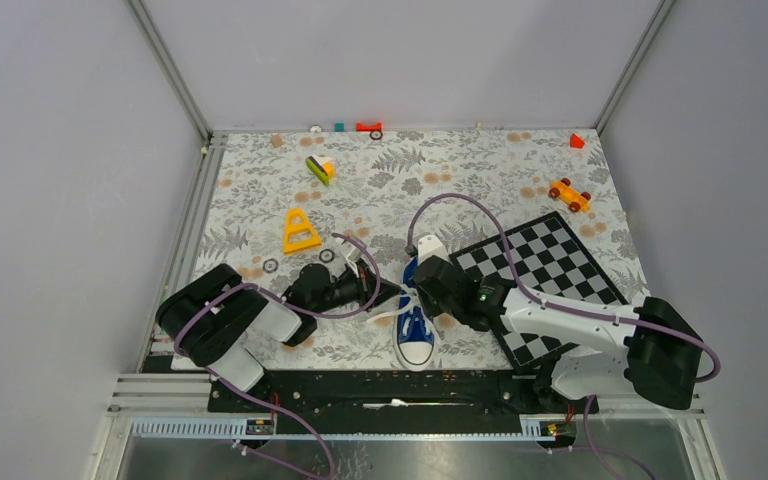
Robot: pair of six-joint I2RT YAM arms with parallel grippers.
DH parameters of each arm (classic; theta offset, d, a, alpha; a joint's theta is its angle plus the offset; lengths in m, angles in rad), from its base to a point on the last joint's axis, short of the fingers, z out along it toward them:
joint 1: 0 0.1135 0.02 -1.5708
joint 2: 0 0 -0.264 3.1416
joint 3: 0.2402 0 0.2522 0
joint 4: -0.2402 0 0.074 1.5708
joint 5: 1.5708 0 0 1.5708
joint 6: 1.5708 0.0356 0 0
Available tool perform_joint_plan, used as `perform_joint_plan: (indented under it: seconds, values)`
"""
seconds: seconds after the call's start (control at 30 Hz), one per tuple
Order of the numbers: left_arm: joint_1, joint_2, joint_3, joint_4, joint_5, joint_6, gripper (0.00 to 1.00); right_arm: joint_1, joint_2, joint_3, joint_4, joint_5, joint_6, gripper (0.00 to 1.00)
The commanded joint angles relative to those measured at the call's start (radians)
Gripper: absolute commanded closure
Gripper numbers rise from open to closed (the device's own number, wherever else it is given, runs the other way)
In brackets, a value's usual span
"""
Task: Tie the shoes
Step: Cross the shoelace with the shoelace.
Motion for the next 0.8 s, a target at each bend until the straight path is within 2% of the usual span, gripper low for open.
perform_joint_plan:
  seconds: [0.0, 0.37, 0.77]
  values:
    - [0.008, -0.008, -0.009, 0.072, 0.022, -0.003, 1.0, 0.003, -0.046, 0.001, 0.029, 0.087, 0.006, 1.0]
    - [0.011, -0.024, -0.04, 0.082, 0.012, -0.004, 1.0, 0.003, -0.078, -0.032, 0.092, 0.056, 0.011, 1.0]
    - [0.013, -0.053, -0.086, 0.113, 0.007, -0.025, 1.0, -0.004, -0.055, -0.028, 0.092, 0.159, -0.01, 1.0]
